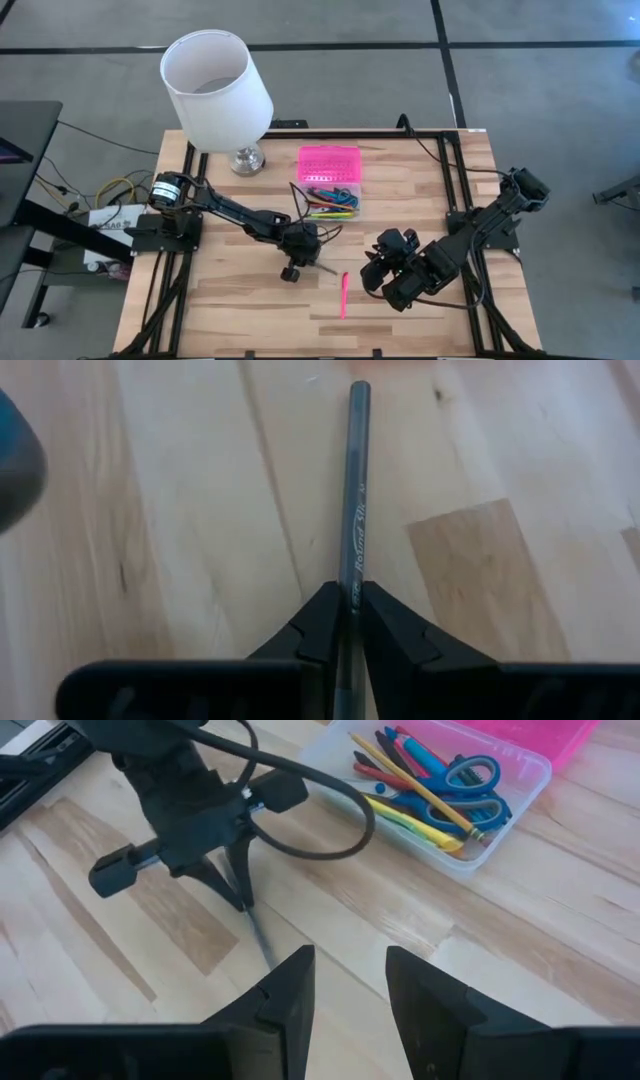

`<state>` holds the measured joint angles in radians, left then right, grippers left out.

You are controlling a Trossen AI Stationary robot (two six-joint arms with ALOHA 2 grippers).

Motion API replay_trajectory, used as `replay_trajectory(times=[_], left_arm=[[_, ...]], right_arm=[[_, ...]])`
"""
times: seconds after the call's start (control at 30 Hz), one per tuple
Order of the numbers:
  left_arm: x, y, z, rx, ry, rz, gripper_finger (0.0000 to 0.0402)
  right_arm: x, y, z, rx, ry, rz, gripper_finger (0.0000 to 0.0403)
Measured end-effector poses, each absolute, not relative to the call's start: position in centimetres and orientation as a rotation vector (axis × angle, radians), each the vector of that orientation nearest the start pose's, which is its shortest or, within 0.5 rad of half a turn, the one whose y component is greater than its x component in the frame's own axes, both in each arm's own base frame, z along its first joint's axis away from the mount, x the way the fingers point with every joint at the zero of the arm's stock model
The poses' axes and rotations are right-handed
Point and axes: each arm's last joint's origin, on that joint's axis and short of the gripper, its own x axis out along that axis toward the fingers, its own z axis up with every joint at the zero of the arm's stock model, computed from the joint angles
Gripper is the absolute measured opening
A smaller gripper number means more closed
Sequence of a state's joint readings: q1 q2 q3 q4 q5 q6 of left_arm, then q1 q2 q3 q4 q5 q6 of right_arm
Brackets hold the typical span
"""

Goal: Pick & place school supplies into a supply box
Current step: Put the gray pen into the pink supply box

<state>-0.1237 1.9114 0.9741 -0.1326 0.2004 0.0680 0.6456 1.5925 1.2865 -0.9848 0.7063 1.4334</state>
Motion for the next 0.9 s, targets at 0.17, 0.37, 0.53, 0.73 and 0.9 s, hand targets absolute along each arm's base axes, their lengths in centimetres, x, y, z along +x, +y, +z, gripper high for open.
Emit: replay_trajectory(times=[0.17, 0.37, 0.53, 0.73, 0.9], left_arm=[[34.36, -4.82, 10.59, -0.102, 1.092, -0.250, 0.0028], [34.37, -4.81, 10.61, -0.206, 1.106, -0.203, 0.0029], [34.30, -4.92, 10.59, -0.208, 1.112, -0.222, 0.0029], [34.26, -5.25, 10.60, -0.176, 1.109, -0.200, 0.0056], [34.27, -5.72, 10.73, -0.144, 1.108, -0.207, 0.0093]], right_arm=[[25.26, 16.68, 26.46, 0.506, 0.713, -0.688, 0.0118], [25.21, 16.64, 26.44, 0.500, 0.716, -0.691, 0.0118], [25.16, 16.60, 26.43, 0.492, 0.721, -0.693, 0.0118], [25.10, 16.55, 26.40, 0.486, 0.725, -0.697, 0.0118], [25.09, 16.55, 26.40, 0.485, 0.725, -0.698, 0.0118]])
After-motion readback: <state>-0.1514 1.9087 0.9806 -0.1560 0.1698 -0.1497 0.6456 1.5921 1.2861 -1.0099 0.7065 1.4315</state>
